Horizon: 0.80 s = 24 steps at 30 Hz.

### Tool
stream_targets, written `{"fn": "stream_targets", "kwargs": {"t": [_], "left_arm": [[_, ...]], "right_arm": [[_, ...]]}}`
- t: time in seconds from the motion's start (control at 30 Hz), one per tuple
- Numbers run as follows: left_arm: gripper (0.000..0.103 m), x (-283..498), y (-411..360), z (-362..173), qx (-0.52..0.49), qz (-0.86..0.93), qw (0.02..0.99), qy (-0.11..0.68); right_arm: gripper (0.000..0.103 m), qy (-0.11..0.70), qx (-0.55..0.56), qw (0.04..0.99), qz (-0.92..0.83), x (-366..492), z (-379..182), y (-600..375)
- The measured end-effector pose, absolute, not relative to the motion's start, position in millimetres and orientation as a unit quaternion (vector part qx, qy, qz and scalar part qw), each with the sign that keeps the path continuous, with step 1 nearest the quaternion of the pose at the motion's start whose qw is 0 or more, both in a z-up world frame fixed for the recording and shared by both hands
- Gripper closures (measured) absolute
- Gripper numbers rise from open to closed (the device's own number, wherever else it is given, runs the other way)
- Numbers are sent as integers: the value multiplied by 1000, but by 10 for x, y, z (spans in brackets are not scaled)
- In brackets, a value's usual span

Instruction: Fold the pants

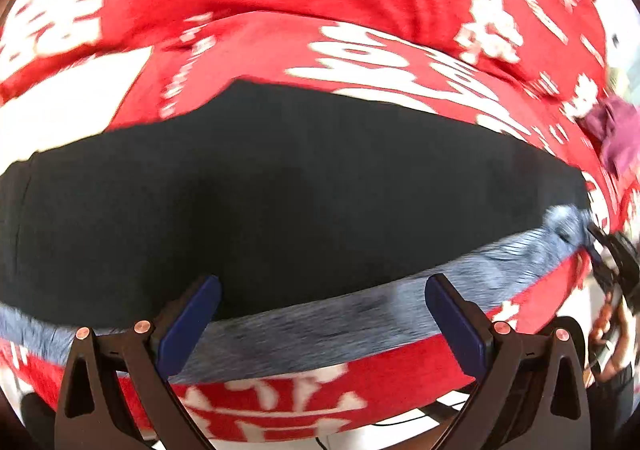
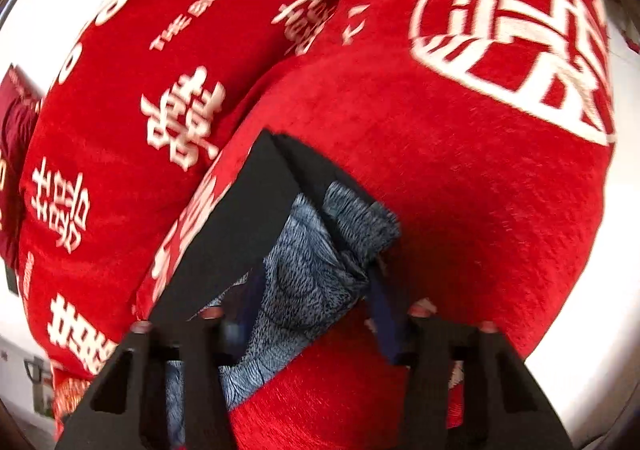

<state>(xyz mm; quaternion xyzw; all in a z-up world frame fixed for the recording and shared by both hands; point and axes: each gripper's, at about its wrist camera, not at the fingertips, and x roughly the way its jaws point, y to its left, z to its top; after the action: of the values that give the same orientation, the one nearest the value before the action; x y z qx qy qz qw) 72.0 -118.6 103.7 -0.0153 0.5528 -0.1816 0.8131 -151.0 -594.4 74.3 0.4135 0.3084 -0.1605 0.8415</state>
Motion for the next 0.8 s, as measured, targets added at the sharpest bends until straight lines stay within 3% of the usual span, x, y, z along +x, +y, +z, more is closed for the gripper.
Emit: {"fn": "stream_targets", "kwargs": {"t": [0.07,0.1,0.13,0.8], "left_arm": [[1,743,-1396,1050,0,-203,807,555],[1,749,-1507,1046,10,-210,804,556],[1,746,-1595,1043,17,-213,802,558],[1,681,-1731,866,14,-207,791,575]], "right_arm": [[72,306,408,846,-152,-1499,764,-5937],[82,303,410,847,-149,-1510,783,-5946],[85,295,415,849,-144,-1538,818,-5960],[81,372,293,859,-196,-1486,1083,-5719]]}}
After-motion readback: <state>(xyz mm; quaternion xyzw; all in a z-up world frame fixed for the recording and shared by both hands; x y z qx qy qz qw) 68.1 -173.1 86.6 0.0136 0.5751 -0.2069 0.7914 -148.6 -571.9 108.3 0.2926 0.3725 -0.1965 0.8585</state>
